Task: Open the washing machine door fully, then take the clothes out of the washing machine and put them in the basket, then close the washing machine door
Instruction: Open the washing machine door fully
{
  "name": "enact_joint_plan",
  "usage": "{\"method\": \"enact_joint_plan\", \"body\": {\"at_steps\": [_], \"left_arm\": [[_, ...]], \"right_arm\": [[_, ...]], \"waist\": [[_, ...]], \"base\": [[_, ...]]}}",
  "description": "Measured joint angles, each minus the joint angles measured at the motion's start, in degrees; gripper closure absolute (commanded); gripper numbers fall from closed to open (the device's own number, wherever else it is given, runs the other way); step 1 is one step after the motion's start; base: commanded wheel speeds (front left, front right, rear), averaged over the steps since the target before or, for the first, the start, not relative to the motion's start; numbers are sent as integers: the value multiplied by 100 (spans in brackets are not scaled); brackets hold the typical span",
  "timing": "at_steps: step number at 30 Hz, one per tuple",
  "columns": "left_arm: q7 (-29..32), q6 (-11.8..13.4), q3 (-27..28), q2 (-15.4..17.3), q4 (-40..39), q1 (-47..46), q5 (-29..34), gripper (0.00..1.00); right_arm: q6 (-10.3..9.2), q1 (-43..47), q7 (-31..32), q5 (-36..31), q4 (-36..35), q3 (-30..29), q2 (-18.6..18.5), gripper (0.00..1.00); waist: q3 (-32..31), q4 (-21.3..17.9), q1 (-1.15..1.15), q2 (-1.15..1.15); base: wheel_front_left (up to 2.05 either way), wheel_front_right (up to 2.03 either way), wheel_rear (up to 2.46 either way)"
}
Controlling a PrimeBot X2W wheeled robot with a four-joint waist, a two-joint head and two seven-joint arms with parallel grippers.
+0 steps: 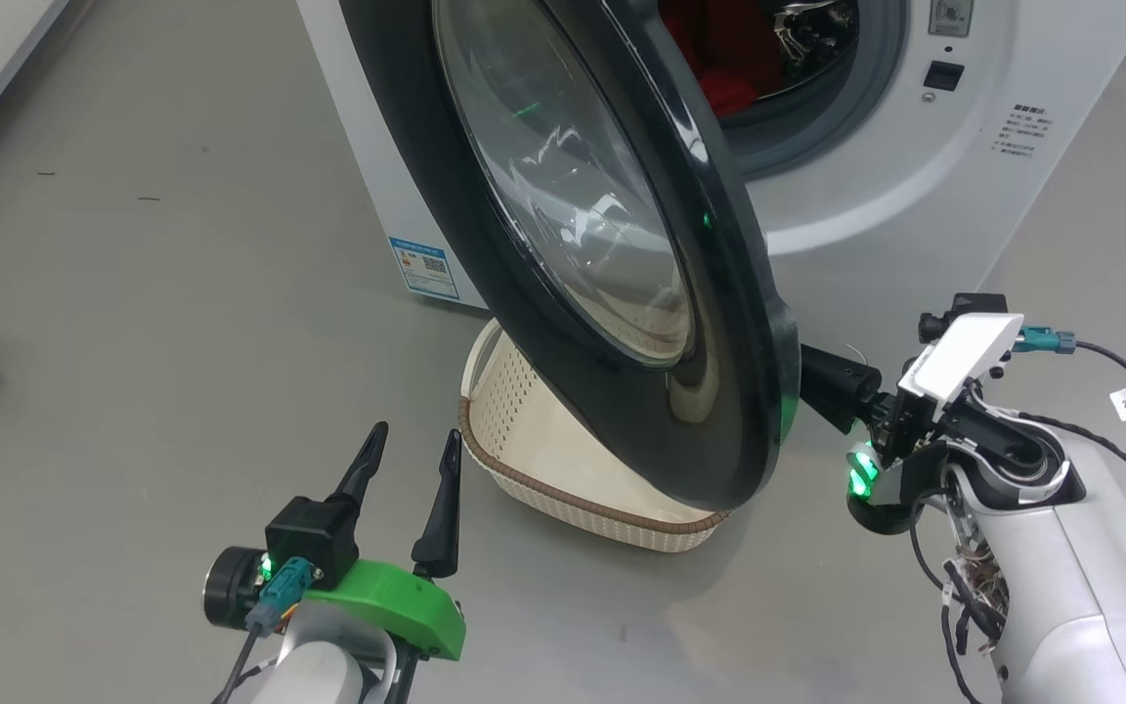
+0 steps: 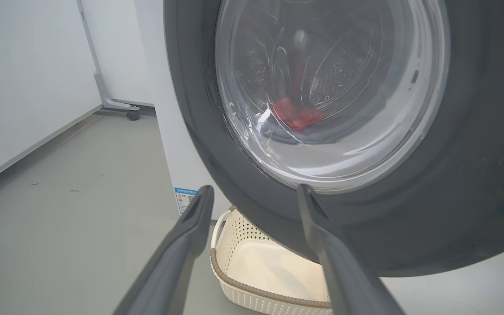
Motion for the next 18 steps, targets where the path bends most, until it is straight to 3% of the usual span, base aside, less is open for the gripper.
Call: {"method": "enact_joint_plan", "body": {"at_steps": [18], "left_arm": [[0,-33,25,4,64,133,0,0]], "right_arm": [[0,783,-436,726,-773,1184,-3,100]], "waist": [[-222,294,0,0]], "base": [[0,0,0]]}}
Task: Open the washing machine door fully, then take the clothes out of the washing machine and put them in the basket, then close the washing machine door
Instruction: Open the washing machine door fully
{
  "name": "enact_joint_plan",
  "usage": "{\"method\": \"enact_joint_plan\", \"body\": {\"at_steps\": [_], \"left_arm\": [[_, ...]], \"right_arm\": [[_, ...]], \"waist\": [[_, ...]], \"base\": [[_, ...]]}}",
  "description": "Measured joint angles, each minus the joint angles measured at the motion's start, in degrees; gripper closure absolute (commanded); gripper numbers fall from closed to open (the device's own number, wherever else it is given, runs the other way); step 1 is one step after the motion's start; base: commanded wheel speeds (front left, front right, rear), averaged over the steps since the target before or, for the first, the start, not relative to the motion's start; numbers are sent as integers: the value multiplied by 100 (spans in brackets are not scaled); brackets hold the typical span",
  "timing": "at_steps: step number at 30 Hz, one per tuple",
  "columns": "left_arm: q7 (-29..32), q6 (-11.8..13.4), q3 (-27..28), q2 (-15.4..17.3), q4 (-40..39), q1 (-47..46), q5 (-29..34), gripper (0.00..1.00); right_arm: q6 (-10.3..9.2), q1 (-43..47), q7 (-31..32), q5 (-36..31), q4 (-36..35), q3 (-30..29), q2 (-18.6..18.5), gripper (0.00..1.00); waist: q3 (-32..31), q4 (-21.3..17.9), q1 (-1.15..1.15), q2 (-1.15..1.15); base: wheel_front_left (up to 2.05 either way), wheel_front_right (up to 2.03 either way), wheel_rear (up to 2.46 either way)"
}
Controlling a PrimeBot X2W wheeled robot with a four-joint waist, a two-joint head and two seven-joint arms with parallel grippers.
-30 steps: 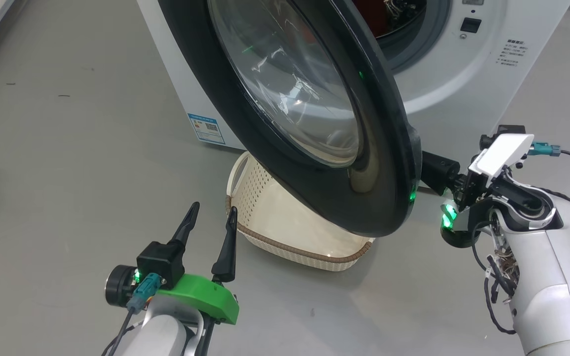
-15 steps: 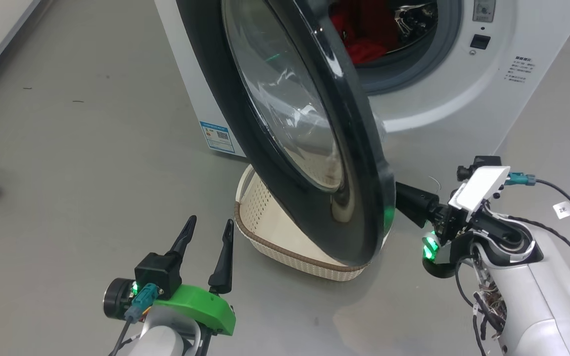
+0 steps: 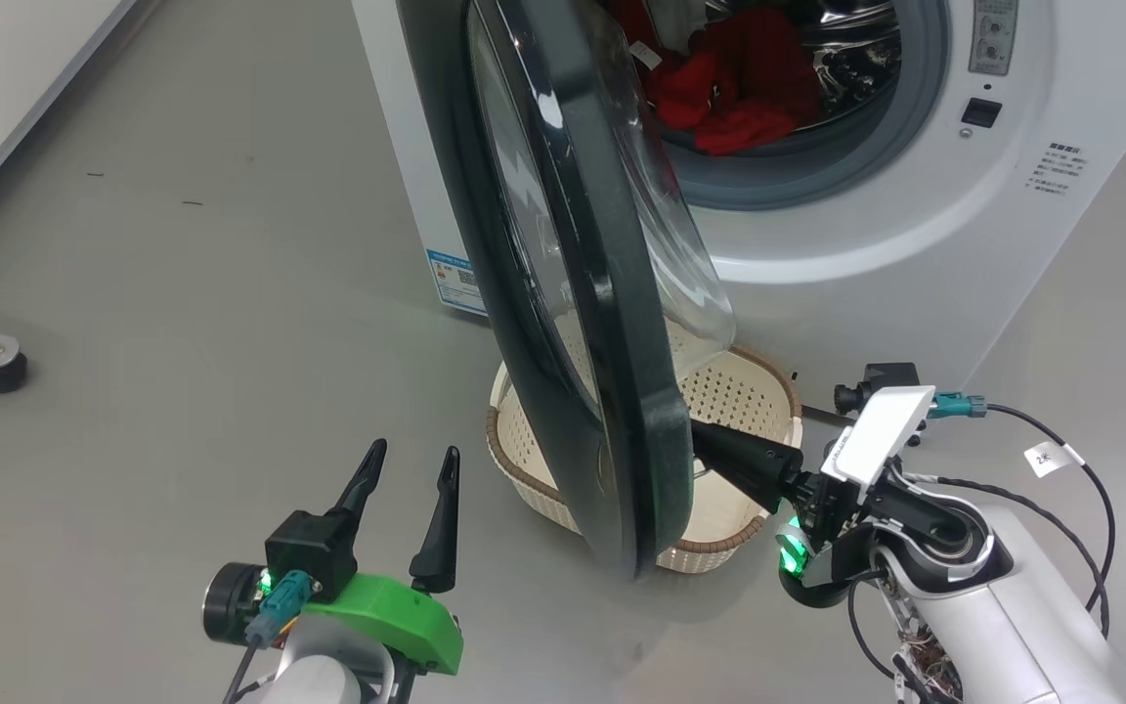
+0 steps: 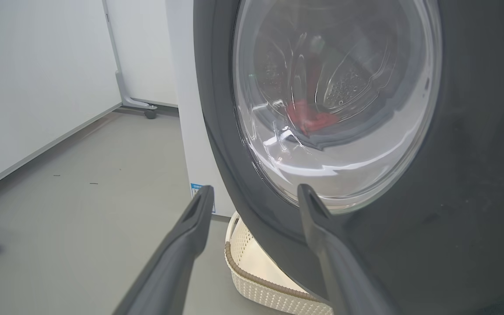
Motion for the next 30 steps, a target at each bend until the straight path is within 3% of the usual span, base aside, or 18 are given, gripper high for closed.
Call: {"method": "enact_joint_plan", "body": {"at_steps": [19,30], "left_arm": [[0,-1,40,9,-18,31,-4,0],[0,0,141,11,-64,112,-4,0]], "right_arm": [[0,210,-606,80,-452,853,-4,100],[0,210,-781,94,-524,1128,-4,100]], "waist": [[18,378,0,0],[78,406,0,0]], "base": [[0,0,0],[0,0,0]]}}
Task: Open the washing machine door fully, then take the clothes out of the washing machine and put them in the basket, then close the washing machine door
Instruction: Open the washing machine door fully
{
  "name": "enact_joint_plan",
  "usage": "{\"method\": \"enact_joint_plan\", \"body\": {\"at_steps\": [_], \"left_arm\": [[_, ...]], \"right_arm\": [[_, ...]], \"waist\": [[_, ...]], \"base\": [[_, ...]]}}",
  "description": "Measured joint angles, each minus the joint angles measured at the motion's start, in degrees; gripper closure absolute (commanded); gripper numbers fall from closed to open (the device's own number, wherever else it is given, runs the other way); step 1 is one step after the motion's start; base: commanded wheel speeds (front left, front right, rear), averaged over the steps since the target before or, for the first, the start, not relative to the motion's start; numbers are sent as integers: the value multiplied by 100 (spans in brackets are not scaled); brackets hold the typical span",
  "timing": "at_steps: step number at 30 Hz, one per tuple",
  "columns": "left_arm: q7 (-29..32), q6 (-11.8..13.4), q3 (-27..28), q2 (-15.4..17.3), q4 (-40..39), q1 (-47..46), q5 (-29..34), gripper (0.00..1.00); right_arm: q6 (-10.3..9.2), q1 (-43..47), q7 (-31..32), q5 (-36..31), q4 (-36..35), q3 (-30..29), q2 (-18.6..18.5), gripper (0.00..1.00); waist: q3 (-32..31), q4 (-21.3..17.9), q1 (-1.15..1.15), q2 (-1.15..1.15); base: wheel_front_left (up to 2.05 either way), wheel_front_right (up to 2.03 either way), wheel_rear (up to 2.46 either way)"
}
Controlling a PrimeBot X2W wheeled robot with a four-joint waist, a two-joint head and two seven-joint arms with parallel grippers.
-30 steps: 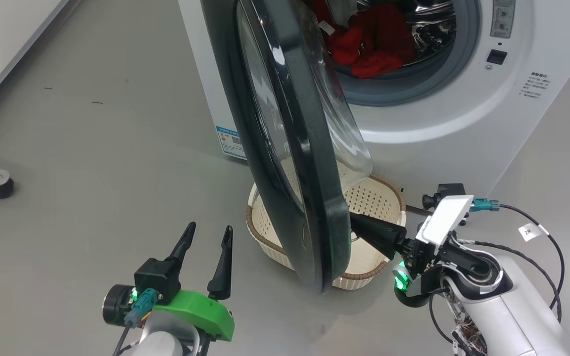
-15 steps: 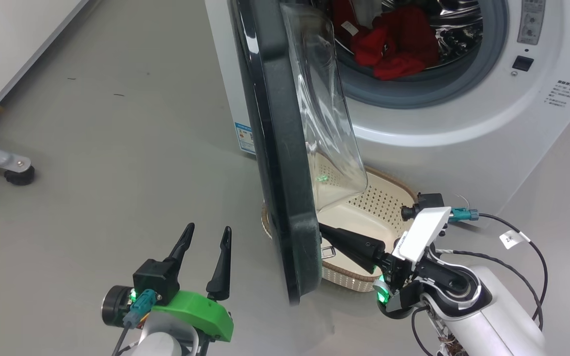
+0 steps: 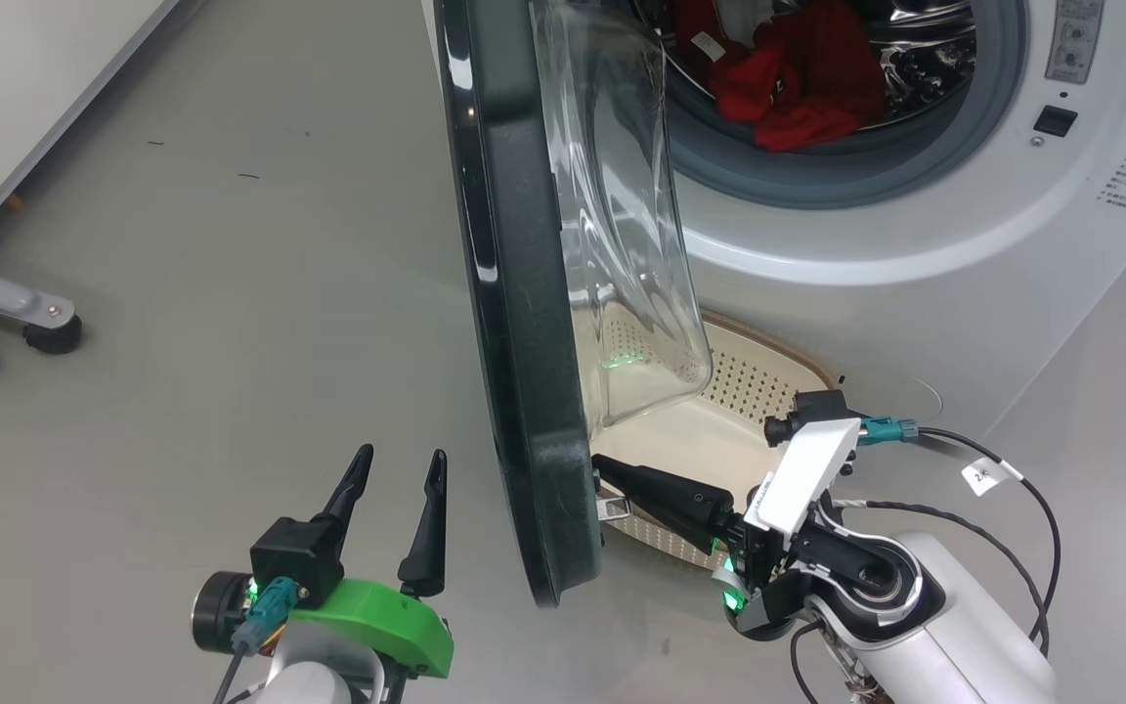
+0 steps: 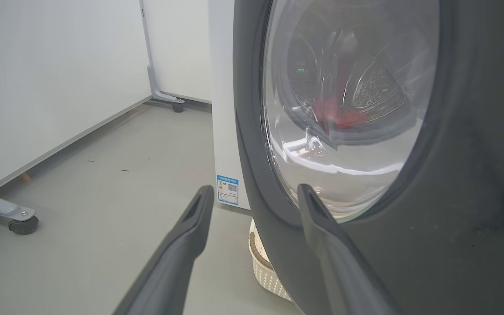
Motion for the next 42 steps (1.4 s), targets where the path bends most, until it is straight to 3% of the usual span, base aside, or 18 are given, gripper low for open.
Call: {"method": "enact_joint_plan", "body": {"at_steps": [10,21,22,23,25,32,42], "left_arm": [[0,2,55,4,-41,17,-2,0],[0,3,70,3,-78,24,-2,0],[0,3,71,3,-78,24,-2,0],[0,3,73,3,-78,24,-2,0],[0,3,77,3,-78,25,-2,0],[0,27,79,3,-71,33,-44,0],[0,29,79,4,-42,59,-44,0]], "right_arm": [[0,5,-279,101,-115,-90,14,100],[0,277,-1042,165,-613,-1095,19,100],[0,310,-1151,125,-666,-1216,15,89],[0,349,-1259,68,-714,-1327,11,69],[0,424,-1504,-55,-779,-1560,-3,0],[0,804,-2308,-512,-842,-2164,-118,0],[0,1310,-3593,-2313,-692,-2296,-649,0]], "waist": [[20,-64,0,0],[39,-189,0,0],[38,-199,0,0],[37,-209,0,0],[34,-229,0,0],[12,-296,0,0],[-19,-349,0,0]], "base": [[0,0,0],[0,0,0],[0,0,0],[0,0,0],[0,0,0],[0,0,0],[0,0,0]]}}
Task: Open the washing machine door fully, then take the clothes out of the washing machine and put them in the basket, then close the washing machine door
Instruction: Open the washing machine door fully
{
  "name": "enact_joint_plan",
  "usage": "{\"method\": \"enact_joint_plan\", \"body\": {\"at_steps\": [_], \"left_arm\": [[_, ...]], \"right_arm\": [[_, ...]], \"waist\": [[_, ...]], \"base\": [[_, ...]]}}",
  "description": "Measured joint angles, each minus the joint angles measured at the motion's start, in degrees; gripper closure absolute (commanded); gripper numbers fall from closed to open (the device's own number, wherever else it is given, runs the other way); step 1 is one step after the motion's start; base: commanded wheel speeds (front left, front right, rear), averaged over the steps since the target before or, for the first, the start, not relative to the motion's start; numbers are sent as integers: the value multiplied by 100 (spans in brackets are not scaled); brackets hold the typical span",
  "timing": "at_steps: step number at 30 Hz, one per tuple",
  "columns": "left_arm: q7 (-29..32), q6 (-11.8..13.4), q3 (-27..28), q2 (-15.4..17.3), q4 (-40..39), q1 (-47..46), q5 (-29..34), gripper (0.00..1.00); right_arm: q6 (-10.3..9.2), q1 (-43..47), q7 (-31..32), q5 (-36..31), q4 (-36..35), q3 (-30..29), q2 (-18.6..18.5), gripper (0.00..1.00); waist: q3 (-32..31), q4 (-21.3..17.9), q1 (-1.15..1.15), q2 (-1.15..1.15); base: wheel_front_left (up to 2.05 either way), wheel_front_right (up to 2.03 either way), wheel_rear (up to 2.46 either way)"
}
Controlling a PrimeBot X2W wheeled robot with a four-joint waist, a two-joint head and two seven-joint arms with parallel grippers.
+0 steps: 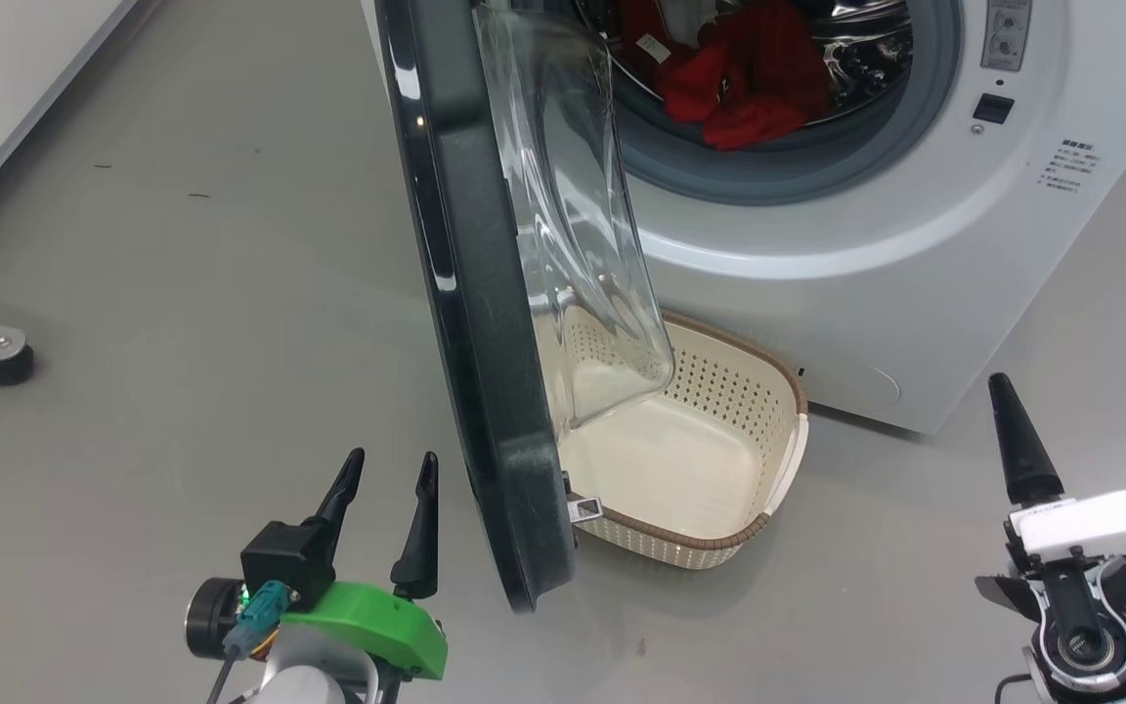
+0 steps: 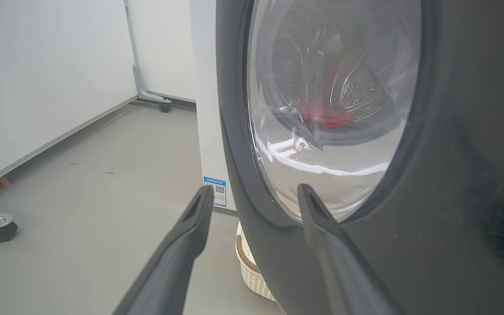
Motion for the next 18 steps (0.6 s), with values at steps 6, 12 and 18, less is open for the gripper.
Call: {"method": "enact_joint_plan", "body": {"at_steps": [6,12,18], "left_arm": [[0,0,1,-1,26,46,0,0],[0,0,8,0,54,58,0,0],[0,0,24,0,57,58,1,0]], "right_arm": [[-1,297,-861,-1213,270,-7,-382,0],[-305,361,-1402,-2695,323,79,-858,0],[-762,364,-1355,-4077,171,79,-1223,0]], "waist": [[-32,-23,0,0],[-59,-50,0,0],[-72,-70,0,0]], "base": [[0,0,0],[0,0,0],[0,0,0]]}}
